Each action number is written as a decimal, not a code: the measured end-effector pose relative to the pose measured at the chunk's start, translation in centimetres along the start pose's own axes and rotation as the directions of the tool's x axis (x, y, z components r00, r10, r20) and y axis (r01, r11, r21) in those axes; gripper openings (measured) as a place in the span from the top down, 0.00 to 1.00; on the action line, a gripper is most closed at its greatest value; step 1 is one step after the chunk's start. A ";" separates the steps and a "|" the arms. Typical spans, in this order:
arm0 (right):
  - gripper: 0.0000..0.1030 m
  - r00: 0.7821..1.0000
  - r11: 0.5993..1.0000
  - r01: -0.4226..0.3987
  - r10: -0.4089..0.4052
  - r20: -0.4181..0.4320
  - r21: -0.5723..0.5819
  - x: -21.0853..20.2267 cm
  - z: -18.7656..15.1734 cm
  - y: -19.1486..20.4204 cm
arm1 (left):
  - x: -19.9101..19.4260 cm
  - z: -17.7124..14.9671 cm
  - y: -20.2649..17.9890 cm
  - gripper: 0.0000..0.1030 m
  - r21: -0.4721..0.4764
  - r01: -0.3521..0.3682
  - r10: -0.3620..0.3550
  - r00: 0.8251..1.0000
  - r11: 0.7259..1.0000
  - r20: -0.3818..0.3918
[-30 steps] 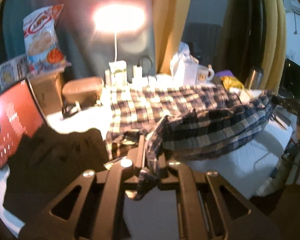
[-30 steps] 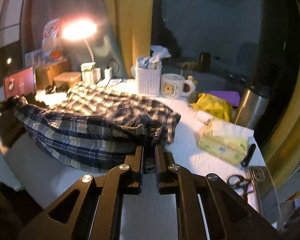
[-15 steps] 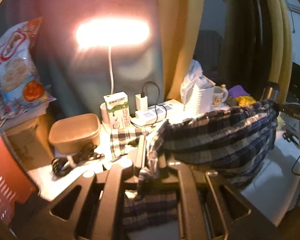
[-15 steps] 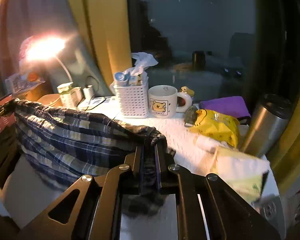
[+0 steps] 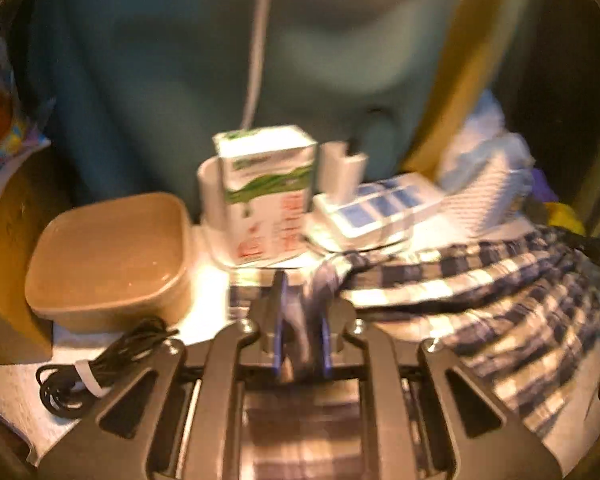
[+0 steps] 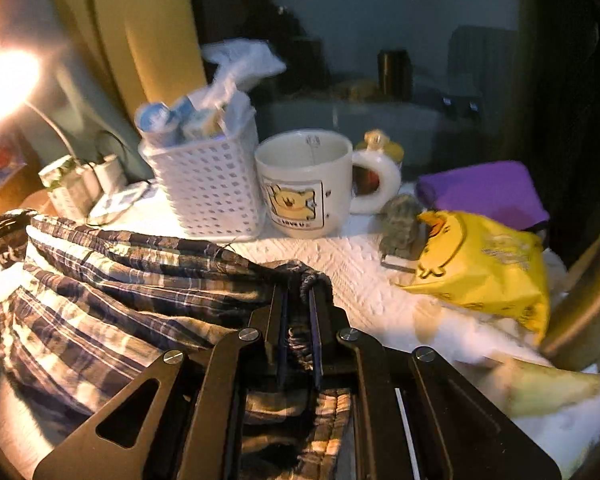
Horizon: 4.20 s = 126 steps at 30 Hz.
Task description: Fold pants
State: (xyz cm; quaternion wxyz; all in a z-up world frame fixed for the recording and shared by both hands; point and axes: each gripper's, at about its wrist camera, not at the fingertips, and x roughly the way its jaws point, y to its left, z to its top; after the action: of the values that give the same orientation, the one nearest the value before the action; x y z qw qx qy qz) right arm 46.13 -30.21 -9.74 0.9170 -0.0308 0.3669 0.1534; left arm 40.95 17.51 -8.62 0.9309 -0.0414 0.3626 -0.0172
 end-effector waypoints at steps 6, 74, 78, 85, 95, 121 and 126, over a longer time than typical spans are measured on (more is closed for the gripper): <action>0.89 0.999 0.999 0.039 -0.039 -0.034 -0.015 2.3 -0.2 0.0 | 1.8 -0.2 2.8 0.84 -0.043 -0.088 0.086 0.996 0.995 -0.033; 0.26 0.992 0.996 -0.092 0.092 -0.083 0.011 -9.3 -11.5 2.9 | -10.4 -19.1 -14.9 0.96 -0.101 0.259 -0.273 0.947 0.961 -0.172; 0.26 0.993 0.997 -0.076 0.077 -0.092 0.016 -9.5 -12.1 2.5 | -11.7 -20.5 -15.1 0.96 -0.086 0.225 -0.239 0.949 0.970 -0.205; 0.26 0.994 0.989 -0.075 0.084 -0.071 0.129 -9.8 -12.3 0.3 | -13.8 -14.9 -12.7 0.91 -0.002 0.105 -0.105 0.994 0.994 -0.029; 0.25 0.919 0.874 -0.300 0.372 -0.129 0.382 -7.3 -12.5 1.0 | -7.4 -11.2 -9.1 0.87 -0.009 -0.002 0.001 0.996 1.000 -0.088; 0.95 0.997 0.981 -0.015 0.030 -0.075 0.195 -10.6 -12.8 -0.5 | -8.3 -18.2 -9.9 0.86 -0.090 0.060 -0.079 0.969 0.994 -0.233; 0.87 0.990 0.990 0.025 -0.006 -0.137 0.139 -10.7 -15.5 -0.7 | -9.8 -19.7 -10.0 0.86 -0.060 0.047 -0.060 0.967 0.997 -0.247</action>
State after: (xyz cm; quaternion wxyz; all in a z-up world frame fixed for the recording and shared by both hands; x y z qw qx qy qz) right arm 28.75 -36.30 -13.80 0.8908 0.0203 0.4385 0.1175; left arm 20.41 6.94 -15.53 0.8758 -0.0738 0.4755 -0.0376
